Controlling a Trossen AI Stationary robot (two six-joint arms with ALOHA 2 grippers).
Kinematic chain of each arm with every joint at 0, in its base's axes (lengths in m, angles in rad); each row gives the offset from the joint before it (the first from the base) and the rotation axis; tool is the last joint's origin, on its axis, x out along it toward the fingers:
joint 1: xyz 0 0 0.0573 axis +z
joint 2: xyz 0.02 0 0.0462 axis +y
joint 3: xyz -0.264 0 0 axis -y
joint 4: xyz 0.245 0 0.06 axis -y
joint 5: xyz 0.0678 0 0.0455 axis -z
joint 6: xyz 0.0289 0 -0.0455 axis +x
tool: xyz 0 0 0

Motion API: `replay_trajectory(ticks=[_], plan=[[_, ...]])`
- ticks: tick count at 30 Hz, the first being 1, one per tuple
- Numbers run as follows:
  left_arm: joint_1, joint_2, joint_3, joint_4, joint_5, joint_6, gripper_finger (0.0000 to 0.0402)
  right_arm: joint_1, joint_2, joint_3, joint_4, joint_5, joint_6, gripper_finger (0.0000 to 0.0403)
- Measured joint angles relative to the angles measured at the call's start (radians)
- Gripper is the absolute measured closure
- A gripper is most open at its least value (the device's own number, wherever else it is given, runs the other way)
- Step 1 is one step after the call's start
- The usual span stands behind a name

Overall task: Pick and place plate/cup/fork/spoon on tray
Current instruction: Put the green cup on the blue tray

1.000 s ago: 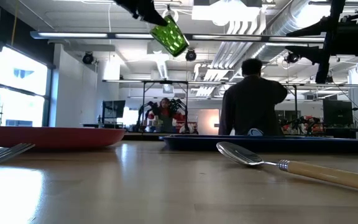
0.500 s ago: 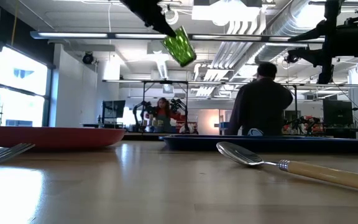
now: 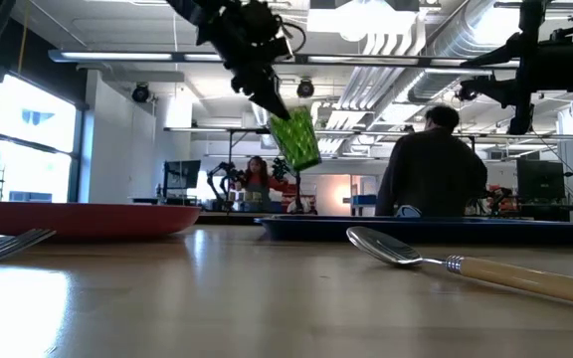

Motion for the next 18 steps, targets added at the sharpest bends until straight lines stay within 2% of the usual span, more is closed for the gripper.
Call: replay_trajectory(ticks=[7, 18], plan=[[-0.008, 0.076, -0.001, -0.007, 0.032, -0.001, 0.0400, 0.000, 0.000, 0.000, -0.033, -0.002, 0.008, 0.0277], [-0.018, 0.154, -0.001, -0.018, 0.018, 0.061, 0.0400, 0.000, 0.000, 0.000, -0.042, -0.002, 0.007, 0.0277]])
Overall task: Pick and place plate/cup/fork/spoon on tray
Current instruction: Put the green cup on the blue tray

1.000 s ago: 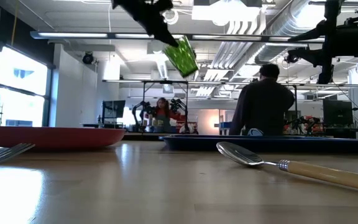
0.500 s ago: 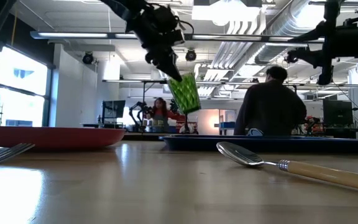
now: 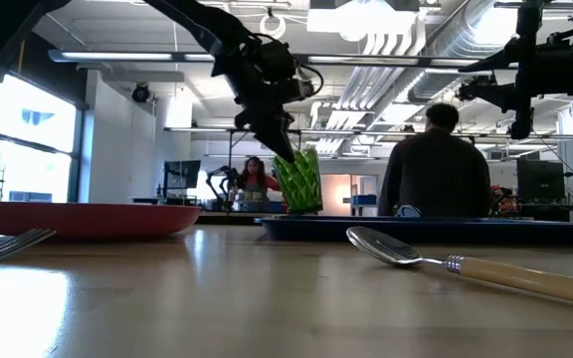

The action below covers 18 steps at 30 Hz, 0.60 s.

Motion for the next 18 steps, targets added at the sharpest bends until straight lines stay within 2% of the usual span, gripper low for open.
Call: replay_trajectory(ticks=[18], plan=[[-0.013, 0.035, 0.000, -0.030, -0.041, 0.108, 0.0394, 0.000, 0.000, 0.000, -0.006, -0.013, 0.000, 0.0277]])
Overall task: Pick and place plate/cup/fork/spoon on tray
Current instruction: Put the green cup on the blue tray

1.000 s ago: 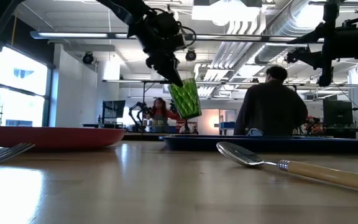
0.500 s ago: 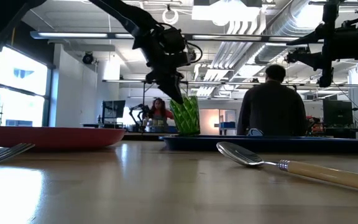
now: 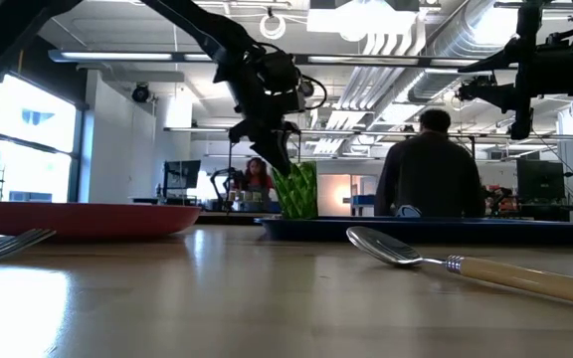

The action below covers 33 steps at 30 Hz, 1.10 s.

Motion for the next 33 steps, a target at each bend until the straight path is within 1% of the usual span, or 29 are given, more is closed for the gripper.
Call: replay_trajectory(ticks=[3, 10, 17, 24, 29, 33], plan=[[-0.013, 0.008, 0.002, 0.008, -0.046, 0.012, 0.0394, 0.000, 0.000, 0.000, 0.000, -0.001, 0.000, 0.0277], [-0.041, 0.008, 0.002, 0.001, -0.104, 0.051, 0.0393, 0.000, 0.000, 0.000, -0.005, -0.030, 0.000, 0.0277], [-0.054, 0.009, 0.001, 0.000, -0.117, 0.059, 0.0392, 0.000, 0.000, 0.000, -0.006, -0.035, 0.000, 0.0277], [-0.055, 0.009, 0.001, 0.000, -0.148, 0.030, 0.0392, 0.000, 0.000, 0.000, -0.007, -0.037, 0.000, 0.0277], [-0.054, 0.010, 0.000, 0.001, -0.164, 0.021, 0.0392, 0.000, 0.000, 0.000, -0.006, -0.068, 0.000, 0.0277], [-0.055, 0.011, -0.002, 0.005, -0.166, 0.012, 0.0379, 0.000, 0.000, 0.000, -0.006, -0.078, 0.000, 0.0277]])
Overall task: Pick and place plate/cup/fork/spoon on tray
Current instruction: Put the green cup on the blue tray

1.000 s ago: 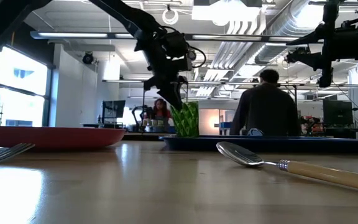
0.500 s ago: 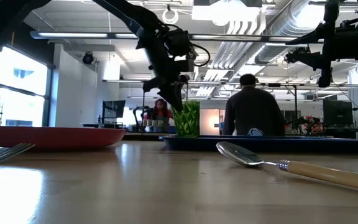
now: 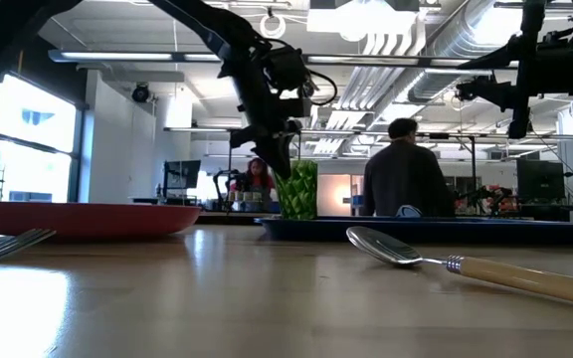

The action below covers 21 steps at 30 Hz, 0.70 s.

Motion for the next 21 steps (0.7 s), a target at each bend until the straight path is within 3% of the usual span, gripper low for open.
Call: replay_trajectory(ticks=[21], plan=[[-0.016, 0.002, -0.001, 0.017, -0.027, -0.035, 0.0356, 0.000, 0.000, 0.000, 0.000, -0.002, 0.000, 0.0277]])
